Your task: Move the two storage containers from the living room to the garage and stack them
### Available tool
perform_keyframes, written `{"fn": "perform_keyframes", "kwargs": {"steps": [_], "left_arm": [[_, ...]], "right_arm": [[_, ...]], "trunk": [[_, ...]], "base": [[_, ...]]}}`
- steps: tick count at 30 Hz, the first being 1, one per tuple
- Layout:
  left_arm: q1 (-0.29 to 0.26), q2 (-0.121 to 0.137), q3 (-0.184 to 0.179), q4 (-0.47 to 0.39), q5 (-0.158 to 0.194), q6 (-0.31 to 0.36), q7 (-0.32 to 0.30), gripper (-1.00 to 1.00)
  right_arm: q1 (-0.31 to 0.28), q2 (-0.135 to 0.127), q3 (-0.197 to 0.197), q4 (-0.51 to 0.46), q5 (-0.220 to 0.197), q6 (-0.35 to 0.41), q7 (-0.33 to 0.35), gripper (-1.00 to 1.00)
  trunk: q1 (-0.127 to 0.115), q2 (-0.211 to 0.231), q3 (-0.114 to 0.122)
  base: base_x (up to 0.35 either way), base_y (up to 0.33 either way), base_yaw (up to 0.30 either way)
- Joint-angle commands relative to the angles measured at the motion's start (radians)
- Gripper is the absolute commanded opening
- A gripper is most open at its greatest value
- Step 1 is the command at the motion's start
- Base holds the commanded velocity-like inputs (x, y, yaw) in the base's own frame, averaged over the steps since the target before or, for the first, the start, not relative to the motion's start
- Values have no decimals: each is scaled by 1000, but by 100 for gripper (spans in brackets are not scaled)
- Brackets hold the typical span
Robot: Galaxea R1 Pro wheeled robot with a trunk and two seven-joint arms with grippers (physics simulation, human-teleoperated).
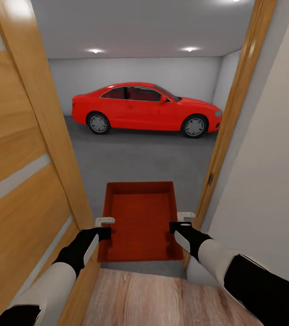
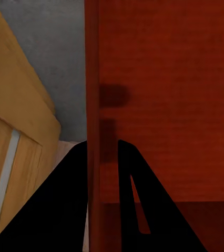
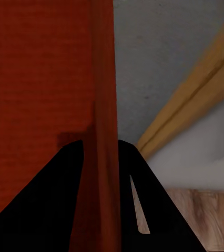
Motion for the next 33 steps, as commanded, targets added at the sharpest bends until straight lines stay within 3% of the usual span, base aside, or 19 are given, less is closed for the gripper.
{"fn": "perform_keyframes", "kwargs": {"steps": [1,10,20,33], "left_arm": [[0,1,-13,20,34,6,5,-100],[0,1,-13,20,34,6,5,-100],[0,1,-13,20,34,6,5,-100],[0,1,-13,20,32,4,6,-100]], "right_arm": [[-2,-7,-1,-4,14,-19,-5,-100],[-2,-6,-1,-4,14,-19,-4,-100],[-2,-6,-1,-4,14,-19,-3,-100],[-2,-6,-1,-4,14,-19,-3,-100]], "trunk": [[1,-2,-2],[1,-2,-2],[1,-2,-2],[1,-2,-2]], "base": [[4,29,-177],[1,5,-214],[78,166,-17],[6,12,0]]}}
